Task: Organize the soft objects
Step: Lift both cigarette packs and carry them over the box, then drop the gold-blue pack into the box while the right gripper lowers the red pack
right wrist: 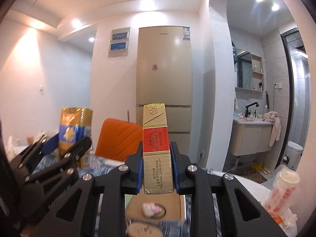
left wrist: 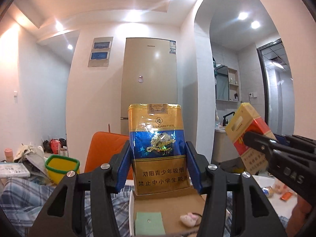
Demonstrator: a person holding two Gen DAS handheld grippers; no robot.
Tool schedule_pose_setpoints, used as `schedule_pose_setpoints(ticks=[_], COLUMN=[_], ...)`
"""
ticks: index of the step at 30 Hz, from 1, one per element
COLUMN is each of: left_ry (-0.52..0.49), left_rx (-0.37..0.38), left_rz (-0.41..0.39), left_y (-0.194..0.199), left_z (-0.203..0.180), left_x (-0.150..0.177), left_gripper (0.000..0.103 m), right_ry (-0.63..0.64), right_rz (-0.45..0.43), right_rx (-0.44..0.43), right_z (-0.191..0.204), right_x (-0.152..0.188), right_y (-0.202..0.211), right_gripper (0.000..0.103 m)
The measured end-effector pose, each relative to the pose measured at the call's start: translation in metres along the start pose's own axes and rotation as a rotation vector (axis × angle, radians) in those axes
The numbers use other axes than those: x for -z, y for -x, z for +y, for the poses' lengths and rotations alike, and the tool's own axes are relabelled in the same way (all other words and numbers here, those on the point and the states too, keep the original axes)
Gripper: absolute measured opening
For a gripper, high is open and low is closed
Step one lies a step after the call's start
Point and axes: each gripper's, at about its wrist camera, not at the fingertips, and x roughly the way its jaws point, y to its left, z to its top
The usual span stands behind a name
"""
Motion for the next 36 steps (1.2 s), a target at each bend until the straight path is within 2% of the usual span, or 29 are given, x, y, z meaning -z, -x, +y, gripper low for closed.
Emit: schedule_pose_setpoints(ticks=[3, 6, 8, 11, 15, 24, 28, 36], left_ry=[-0.027, -0.004, 0.005, 0.002, -0.011, -0.035, -0.057, -0.033], left_rx=[0.006, 0.017, 0.017, 0.028, 0.021, 0.041, 0.040, 0.028], left_rz=[0.008, 0.049, 0.075, 0.149, 0.217, 0.401, 0.440, 0.532], left_y=[-0.012, -0.026, -0.033, -0.047, -0.062, -0.088, -0.094, -0.107], left_z=[-0.001, 0.004, 0.005, 0.006, 0.009, -0.002, -0.010, -0.005], left_x=[0.001, 0.004, 0.009, 0.024, 0.044, 0.081, 0.088, 0.101], left_gripper=[0.051, 0.051, 0.051, 0.051, 0.051, 0.051, 0.052, 0.053], right_ry=[-0.025, -0.078, -0.045, -0.020, -0.040, -0.005, 0.006, 0.034], right_rz=[0.027, 0.069, 0.095, 0.146, 0.264, 0.430, 0.473, 0.514], right_rx=[0.034, 0.009, 0.029, 0.052, 0.043, 0.020, 0.008, 0.002], right_z=[-0.004, -0.009, -0.007, -0.010, -0.019, -0.016, -0.014, -0.010], right_x=[-0.002, 0.003, 0.012, 0.031, 0.059, 0.105, 0.115, 0.127], right_y=[-0.025, -0.044, -0.056, -0.075, -0.102, -0.137, -0.144, -0.155], right_gripper=[0.025, 0.025, 0.025, 0.025, 0.025, 0.025, 0.025, 0.025])
